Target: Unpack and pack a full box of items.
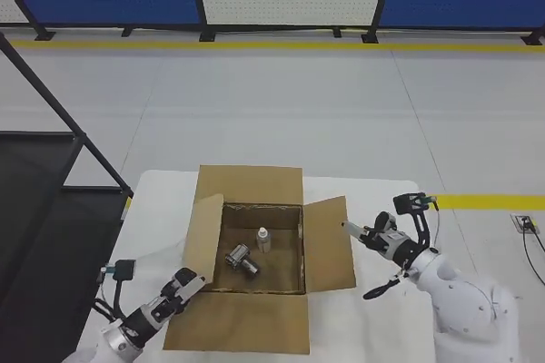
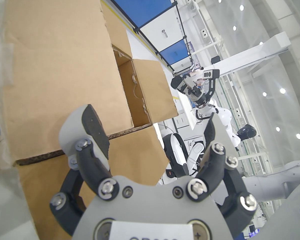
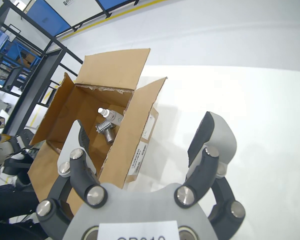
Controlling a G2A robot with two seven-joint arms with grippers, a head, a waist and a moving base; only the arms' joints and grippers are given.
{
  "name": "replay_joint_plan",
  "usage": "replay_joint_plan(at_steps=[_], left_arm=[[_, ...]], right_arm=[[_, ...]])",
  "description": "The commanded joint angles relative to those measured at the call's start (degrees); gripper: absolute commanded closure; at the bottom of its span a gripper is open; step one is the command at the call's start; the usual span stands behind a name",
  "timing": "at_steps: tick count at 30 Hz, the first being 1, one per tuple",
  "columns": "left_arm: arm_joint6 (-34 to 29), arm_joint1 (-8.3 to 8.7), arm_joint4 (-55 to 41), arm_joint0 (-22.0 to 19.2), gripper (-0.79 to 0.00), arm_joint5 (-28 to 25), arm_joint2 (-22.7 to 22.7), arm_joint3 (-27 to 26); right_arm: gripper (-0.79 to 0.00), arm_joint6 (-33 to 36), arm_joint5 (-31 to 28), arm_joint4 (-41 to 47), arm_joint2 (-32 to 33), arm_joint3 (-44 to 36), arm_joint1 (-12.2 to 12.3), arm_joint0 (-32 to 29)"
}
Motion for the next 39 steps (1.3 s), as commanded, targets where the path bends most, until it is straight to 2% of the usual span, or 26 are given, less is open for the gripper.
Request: replay_joint_plan(at_steps=[1, 7, 13, 19, 23, 27, 32, 36, 39], left_arm=[[-0.35, 0.09, 1.17, -1.02, -0.785, 0.9, 1.19, 0.55], [-0.52, 0.32, 3.03, -2.48, -0.785, 2.37, 3.12, 1.76], [-0.17, 0.55, 3.53, -2.95, -0.785, 2.77, 4.08, 2.33], [0.44, 0.75, 3.32, -3.31, -0.785, 2.84, 4.66, 3.02], [0.74, 0.88, 3.12, -3.33, -0.785, 2.78, 4.84, 3.14], [1.32, 1.03, 2.86, -3.05, -0.785, 2.76, 4.73, 3.16], [1.49, 1.27, 2.91, -2.85, -0.785, 3.23, 4.4, 3.45], [1.49, 1.44, 3.0, -3.33, -0.785, 3.91, 4.6, 3.79], [1.39, 1.54, 3.24, -3.87, -0.785, 4.6, 5.01, 4.17]], right_arm=[[-0.785, 4.28, -2.55, 5.56, 0.48, 4.77, 0.53, 2.12], [-0.785, 12.07, -8.9, 13.84, -1.1, 13.37, 1.76, 8.04], [-0.785, 18.4, -15.1, 26.21, -4.06, 14.85, 2.67, 11.21], [-0.785, 20.11, -13.66, 35.52, -11.24, 15.56, 3.83, 15.27], [-0.785, 20.01, -13.76, 37.08, -16.28, 19.94, 4.15, 18.94], [-0.785, 17.46, -14.39, 34.07, -22.37, 27.17, 3.65, 23.29], [-0.785, 9.73, -16.86, 29.82, -29.06, 34.98, 2.54, 26.96], [-0.785, 3.94, -20.38, 26.04, -32.47, 38.79, 2.04, 28.35], [-0.785, 0.19, -20.68, 22.57, -34.2, 39.99, 1.86, 28.69]])
